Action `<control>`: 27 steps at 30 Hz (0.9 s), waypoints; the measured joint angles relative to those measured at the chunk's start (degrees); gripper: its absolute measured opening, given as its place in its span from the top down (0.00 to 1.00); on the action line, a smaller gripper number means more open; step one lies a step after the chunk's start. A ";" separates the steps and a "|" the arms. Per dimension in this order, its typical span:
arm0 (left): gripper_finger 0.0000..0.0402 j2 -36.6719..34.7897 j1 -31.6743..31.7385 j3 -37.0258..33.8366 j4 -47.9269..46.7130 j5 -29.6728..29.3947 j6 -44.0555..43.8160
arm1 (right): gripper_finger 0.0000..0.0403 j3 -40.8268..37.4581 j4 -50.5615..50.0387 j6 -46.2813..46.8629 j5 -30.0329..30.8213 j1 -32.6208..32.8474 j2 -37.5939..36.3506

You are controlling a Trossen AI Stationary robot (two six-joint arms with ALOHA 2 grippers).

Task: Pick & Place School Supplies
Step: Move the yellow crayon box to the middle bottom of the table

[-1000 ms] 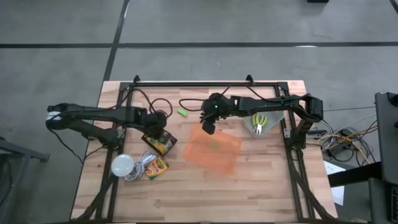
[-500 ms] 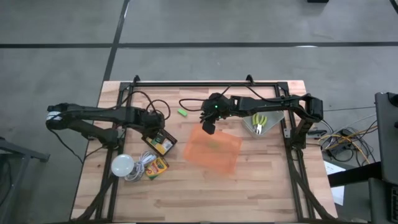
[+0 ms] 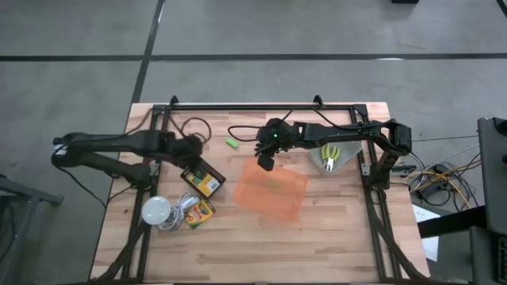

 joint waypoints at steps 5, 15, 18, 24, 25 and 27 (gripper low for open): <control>0.68 -3.76 -0.83 2.10 0.00 2.61 -0.70 | 0.82 0.00 0.01 0.00 0.00 0.00 0.00; 0.54 -2.90 -12.06 -0.59 -0.28 6.50 -8.81 | 0.79 0.00 0.01 -0.01 0.00 0.00 0.00; 0.54 -1.43 -17.25 -0.95 -0.06 5.31 -8.91 | 0.80 0.00 0.01 -0.01 0.00 0.00 0.00; 0.54 2.25 -27.51 -1.60 3.06 0.22 -8.48 | 0.83 0.00 0.01 0.00 0.00 0.00 0.00; 0.54 3.02 -28.97 -1.96 3.71 -0.42 -8.52 | 0.83 0.00 0.01 0.00 0.00 -0.01 0.00; 0.54 4.77 -31.49 -3.11 5.73 -0.79 -8.43 | 0.83 0.00 -0.01 0.00 0.00 0.00 0.00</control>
